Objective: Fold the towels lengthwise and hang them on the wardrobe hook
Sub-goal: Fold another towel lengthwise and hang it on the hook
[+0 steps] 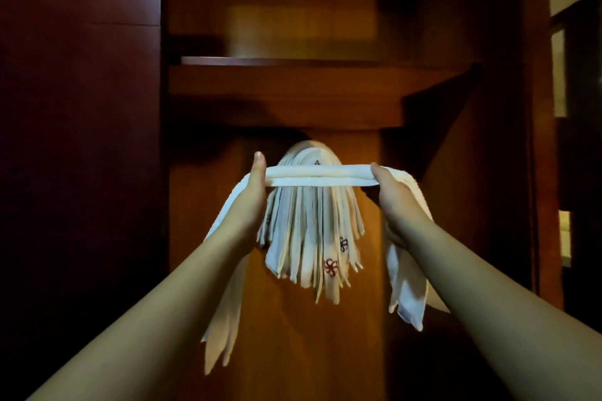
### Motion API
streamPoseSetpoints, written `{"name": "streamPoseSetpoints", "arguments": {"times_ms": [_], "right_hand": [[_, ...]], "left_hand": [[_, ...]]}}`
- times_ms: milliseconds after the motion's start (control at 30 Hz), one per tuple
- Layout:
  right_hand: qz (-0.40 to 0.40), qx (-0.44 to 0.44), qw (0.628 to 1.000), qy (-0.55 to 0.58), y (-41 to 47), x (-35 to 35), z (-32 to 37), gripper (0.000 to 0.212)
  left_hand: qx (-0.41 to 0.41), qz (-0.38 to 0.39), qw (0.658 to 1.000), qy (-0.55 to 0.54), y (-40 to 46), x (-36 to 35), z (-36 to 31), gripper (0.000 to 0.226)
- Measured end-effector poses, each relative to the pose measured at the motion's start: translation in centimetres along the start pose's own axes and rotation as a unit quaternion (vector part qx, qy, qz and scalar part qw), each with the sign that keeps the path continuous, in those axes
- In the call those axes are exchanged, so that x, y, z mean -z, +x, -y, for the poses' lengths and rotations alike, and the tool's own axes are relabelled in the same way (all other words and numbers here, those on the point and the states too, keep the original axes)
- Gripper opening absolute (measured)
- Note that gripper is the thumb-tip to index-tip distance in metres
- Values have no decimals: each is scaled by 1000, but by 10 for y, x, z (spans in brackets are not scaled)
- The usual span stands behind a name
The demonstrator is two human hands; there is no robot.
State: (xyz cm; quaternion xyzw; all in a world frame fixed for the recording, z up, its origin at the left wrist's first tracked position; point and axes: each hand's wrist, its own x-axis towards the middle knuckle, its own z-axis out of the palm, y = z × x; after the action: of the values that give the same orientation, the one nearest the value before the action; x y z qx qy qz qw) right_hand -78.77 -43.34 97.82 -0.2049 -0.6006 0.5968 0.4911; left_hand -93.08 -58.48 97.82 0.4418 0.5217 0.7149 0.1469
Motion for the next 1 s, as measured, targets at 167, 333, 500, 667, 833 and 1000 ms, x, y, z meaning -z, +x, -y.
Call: {"name": "streamPoseSetpoints", "arguments": {"times_ms": [167, 333, 500, 667, 833, 1000], "right_hand": [[18, 37, 999, -27, 95, -20, 8, 43], [-9, 92, 995, -44, 177, -37, 14, 60], [-7, 95, 993, -69, 237, -43, 12, 71], [-3, 68, 995, -74, 276, -36, -10, 67], [18, 39, 997, -64, 290, -34, -25, 61], [22, 26, 998, -59, 302, -41, -17, 76]], "left_hand": [[-34, 23, 999, 2, 94, 5, 5, 55], [-67, -10, 997, 31, 187, 13, 13, 65], [-56, -32, 996, 56, 259, 17, 29, 93], [10, 8, 1000, 27, 271, 2, 43, 83], [4, -44, 999, 20, 285, 2, 59, 88], [20, -26, 999, 30, 295, 2, 47, 94]]}}
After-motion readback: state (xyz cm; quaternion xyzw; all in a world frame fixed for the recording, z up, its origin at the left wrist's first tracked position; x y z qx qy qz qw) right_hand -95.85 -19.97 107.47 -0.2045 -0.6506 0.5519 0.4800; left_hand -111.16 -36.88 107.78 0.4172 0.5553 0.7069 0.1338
